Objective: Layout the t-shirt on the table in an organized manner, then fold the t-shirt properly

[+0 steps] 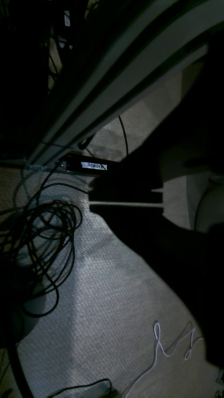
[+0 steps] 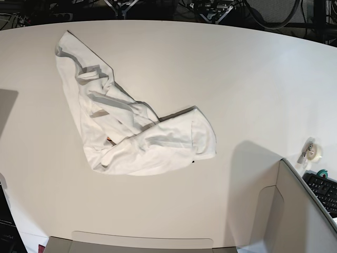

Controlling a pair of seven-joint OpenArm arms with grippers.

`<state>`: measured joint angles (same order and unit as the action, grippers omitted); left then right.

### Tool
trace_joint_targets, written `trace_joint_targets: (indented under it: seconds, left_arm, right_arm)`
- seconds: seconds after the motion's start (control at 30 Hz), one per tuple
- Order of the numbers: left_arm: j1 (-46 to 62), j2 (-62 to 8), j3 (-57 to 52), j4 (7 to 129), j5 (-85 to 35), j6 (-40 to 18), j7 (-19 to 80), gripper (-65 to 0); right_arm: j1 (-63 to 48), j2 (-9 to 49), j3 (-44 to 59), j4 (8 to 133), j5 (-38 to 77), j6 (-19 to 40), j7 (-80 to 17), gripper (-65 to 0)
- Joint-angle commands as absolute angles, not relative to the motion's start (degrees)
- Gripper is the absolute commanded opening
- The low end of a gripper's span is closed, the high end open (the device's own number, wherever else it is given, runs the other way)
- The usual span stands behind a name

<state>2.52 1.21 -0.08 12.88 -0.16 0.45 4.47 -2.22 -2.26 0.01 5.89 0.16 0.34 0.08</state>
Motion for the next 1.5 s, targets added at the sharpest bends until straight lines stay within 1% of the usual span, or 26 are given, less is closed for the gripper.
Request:
trace_joint_targets:
  seconds: [0.0,0.23,0.3,0.47,0.57,0.8,0.97,1.1,1.3,1.47]
  left_arm:
    - [2.4,1.2,-0.2,13.1,-0.1,0.4,4.0,-65.0]
    - [2.7,1.3,-0.2,13.2,-0.1,0.4,4.0,-65.0]
    - [3.9,1.3,-0.2,14.5,-0.1,0.4,4.0,-65.0]
    - [12.2,1.3,0.2,26.8,-0.1,0.4,4.6,-65.0]
    - [17.2,1.3,0.2,34.2,-0.1,0.3,4.7,-65.0]
    - [26.0,1.5,0.2,45.5,-0.1,0.3,5.0,-65.0]
    - [32.6,2.3,0.2,55.3,-0.6,0.3,8.2,-65.0]
    - [37.5,2.3,1.0,63.0,-4.9,0.3,10.6,-65.0]
    - [45.4,0.0,6.5,76.6,-11.0,0.3,13.2,-65.0]
    - [51.2,-3.5,10.5,88.3,-13.2,0.3,15.5,-65.0]
  right_arm:
    - [-2.5,-2.5,-0.1,5.9,0.2,0.2,0.5,-64.8]
    - [-3.7,-2.0,0.2,6.1,0.5,0.2,0.5,-65.0]
    - [-5.7,-2.0,0.0,9.2,0.2,0.1,0.5,-65.0]
    - [-15.8,-1.4,0.0,24.2,0.1,-0.3,0.1,-65.0]
    - [-19.9,-0.3,-0.1,29.5,0.1,-0.3,0.1,-65.0]
    - [-28.4,1.0,-0.1,40.5,0.1,-0.3,0.3,-65.0]
    - [-35.3,3.2,-0.1,52.0,0.1,-0.3,0.1,-65.0]
    - [-41.0,4.4,0.2,60.6,0.1,-0.3,0.1,-65.0]
    - [-50.1,6.1,0.2,74.8,0.1,-0.3,0.1,-65.0]
    - [-56.4,6.3,0.4,86.5,0.1,-0.3,0.1,-65.0]
